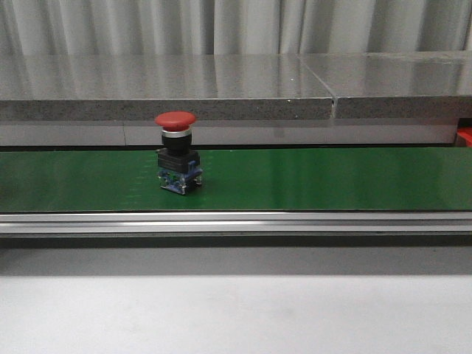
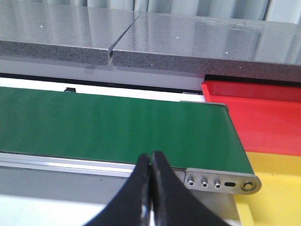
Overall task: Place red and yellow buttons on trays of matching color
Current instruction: 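Set the yellow button on the green belt and release the left gripper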
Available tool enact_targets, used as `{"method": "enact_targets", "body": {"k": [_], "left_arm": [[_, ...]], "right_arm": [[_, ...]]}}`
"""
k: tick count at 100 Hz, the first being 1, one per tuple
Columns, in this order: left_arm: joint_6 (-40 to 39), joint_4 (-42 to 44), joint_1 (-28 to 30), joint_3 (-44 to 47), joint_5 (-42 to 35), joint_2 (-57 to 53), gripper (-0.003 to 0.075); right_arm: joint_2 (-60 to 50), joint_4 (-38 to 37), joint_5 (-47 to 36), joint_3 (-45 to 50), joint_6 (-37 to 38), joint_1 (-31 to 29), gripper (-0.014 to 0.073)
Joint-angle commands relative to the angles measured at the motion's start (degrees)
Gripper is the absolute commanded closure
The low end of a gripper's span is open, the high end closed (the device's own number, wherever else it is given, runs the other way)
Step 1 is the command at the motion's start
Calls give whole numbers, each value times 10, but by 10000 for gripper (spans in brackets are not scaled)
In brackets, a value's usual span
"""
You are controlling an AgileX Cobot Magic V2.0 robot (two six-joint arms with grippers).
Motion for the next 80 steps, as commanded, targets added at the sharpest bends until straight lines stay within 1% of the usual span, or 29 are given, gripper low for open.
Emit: {"method": "enact_targets", "body": {"k": [1,4,10,30,57,69,80], "left_arm": [[2,-4,-3,-17,-21,-18,139],[3,-4,-3,-17,-23,-19,90],[4,-4,-3,-17,-29,-21,53],[16,-4,-21,-17,-76,-63,60],[18,-4,-85,-14,-125,-168,60],[18,-4,-104,16,-153,-226,60],[18,-4,-114,73,-198,-292,60]], "right_arm": [[-9,-7,-47,-6,-1,-1,661],[-9,-7,-47,-6,-1,-1,661],[-9,-7,-47,-6,-1,-1,661],[-9,-7,-47,-6,-1,-1,661],[-9,-7,-47,-6,-1,-1,661],[-9,-7,-47,-6,-1,-1,661],[-9,-7,-47,-6,-1,-1,661]]}}
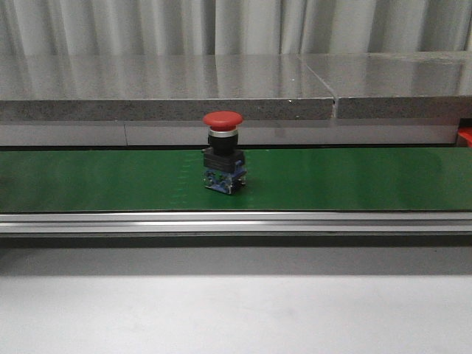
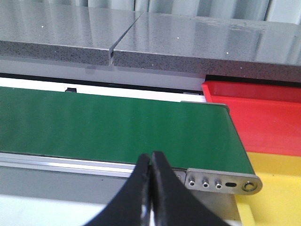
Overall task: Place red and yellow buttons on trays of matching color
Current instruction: 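Set the yellow button on the green belt and release the left gripper, then lower the right gripper toward the red button arriving on the belt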
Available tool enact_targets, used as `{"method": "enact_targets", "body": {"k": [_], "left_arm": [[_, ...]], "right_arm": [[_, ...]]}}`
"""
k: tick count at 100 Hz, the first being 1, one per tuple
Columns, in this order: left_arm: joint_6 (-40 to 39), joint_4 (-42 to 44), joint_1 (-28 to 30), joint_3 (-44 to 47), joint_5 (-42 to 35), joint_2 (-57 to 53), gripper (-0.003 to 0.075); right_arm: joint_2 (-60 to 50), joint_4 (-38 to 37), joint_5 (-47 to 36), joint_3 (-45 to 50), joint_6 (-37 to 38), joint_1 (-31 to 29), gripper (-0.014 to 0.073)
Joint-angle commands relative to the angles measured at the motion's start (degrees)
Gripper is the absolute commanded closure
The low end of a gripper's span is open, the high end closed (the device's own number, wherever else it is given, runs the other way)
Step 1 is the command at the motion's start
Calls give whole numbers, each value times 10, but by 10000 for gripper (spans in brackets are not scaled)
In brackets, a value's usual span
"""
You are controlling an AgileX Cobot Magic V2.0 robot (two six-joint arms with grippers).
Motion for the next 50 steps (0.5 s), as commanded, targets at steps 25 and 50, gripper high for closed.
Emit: {"method": "enact_targets", "body": {"k": [25,50], "left_arm": [[1,-5,-20,189,-140,-233,60],[1,-5,-20,309,-141,-395,82]], "right_arm": [[-9,-7,-57,-6,-1,-1,661],[-9,-7,-99,-6,-1,-1,661]]}}
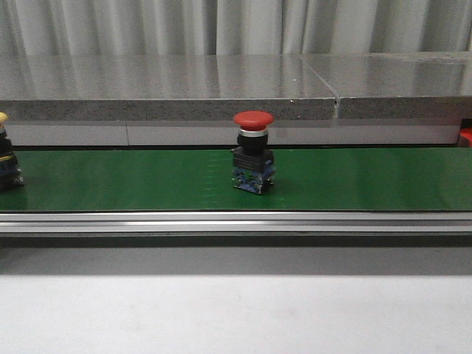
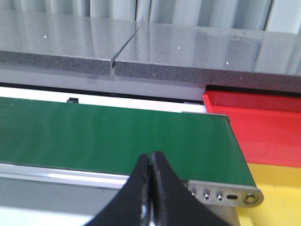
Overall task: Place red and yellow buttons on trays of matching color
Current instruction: 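Lower the right gripper toward the red button arriving on the belt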
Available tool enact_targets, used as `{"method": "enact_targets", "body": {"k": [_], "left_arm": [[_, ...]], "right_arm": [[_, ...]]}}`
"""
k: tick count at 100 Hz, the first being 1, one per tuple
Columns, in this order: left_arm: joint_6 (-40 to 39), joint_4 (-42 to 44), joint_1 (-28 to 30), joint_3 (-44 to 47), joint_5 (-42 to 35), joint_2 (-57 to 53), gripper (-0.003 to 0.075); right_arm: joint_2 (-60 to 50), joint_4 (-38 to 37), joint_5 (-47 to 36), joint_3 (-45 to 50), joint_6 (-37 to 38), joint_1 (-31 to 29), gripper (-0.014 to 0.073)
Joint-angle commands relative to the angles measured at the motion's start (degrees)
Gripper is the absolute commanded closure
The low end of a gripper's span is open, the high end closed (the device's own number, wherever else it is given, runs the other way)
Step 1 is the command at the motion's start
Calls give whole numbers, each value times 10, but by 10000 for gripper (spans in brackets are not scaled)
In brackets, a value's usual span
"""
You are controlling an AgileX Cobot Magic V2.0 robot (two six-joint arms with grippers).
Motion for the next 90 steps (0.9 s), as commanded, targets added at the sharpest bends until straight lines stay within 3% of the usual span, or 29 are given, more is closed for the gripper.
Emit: {"method": "enact_targets", "body": {"k": [1,11,22,33,53,75,90], "left_arm": [[0,-5,-4,16,-50,-41,87],[0,-5,-4,44,-46,-80,220],[0,-5,-4,64,-43,-107,485],[0,-5,-4,68,-39,-110,743],[0,-5,-4,68,-39,-110,739],[0,-5,-4,68,-39,-110,739],[0,-5,-4,68,-39,-110,739]], "right_arm": [[-9,-7,-72,-6,-1,-1,661],[-9,-7,-110,-6,-1,-1,661],[-9,-7,-139,-12,-1,-1,661],[-6,-3,-99,-45,-1,-1,661],[47,12,104,-181,-1,-1,661],[199,22,362,-360,-1,-1,661],[307,32,443,-456,-1,-1,661]]}}
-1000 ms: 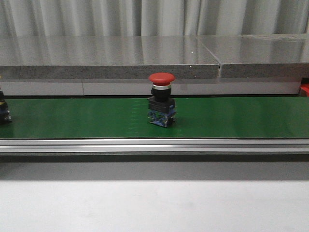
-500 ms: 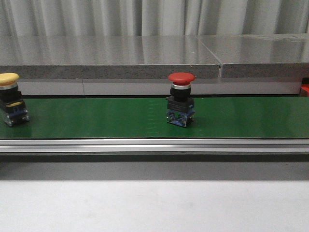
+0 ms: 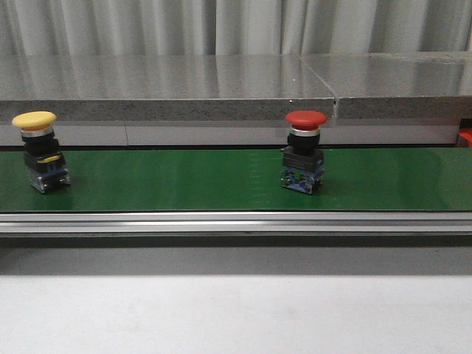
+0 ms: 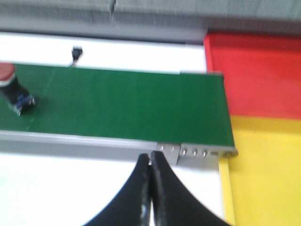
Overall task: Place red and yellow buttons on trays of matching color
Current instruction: 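Lower the right gripper toward the red button arriving on the belt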
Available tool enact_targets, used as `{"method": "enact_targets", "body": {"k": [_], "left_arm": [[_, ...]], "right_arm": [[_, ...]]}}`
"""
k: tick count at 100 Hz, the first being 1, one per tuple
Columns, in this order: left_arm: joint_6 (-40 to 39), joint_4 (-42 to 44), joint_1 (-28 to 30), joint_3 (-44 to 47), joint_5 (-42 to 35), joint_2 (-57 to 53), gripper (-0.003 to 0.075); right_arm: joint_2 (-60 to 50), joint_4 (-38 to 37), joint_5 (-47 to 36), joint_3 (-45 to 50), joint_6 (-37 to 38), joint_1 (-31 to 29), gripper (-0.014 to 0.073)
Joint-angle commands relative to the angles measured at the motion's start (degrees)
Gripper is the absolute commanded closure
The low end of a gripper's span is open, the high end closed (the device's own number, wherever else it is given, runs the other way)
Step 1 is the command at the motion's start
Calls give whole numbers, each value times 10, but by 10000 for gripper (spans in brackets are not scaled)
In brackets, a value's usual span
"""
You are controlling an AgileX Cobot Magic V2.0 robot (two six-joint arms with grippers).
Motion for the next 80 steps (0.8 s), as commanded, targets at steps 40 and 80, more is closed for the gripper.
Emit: {"method": "enact_targets", "body": {"k": [40,80], "left_arm": [[0,-5,-4,-16,-44,3,739],[0,-5,-4,-16,-44,3,739]], "right_arm": [[192,13,-25,-103,-1,-1,603],[216,22,-5,-103,-13,-1,-51]]}}
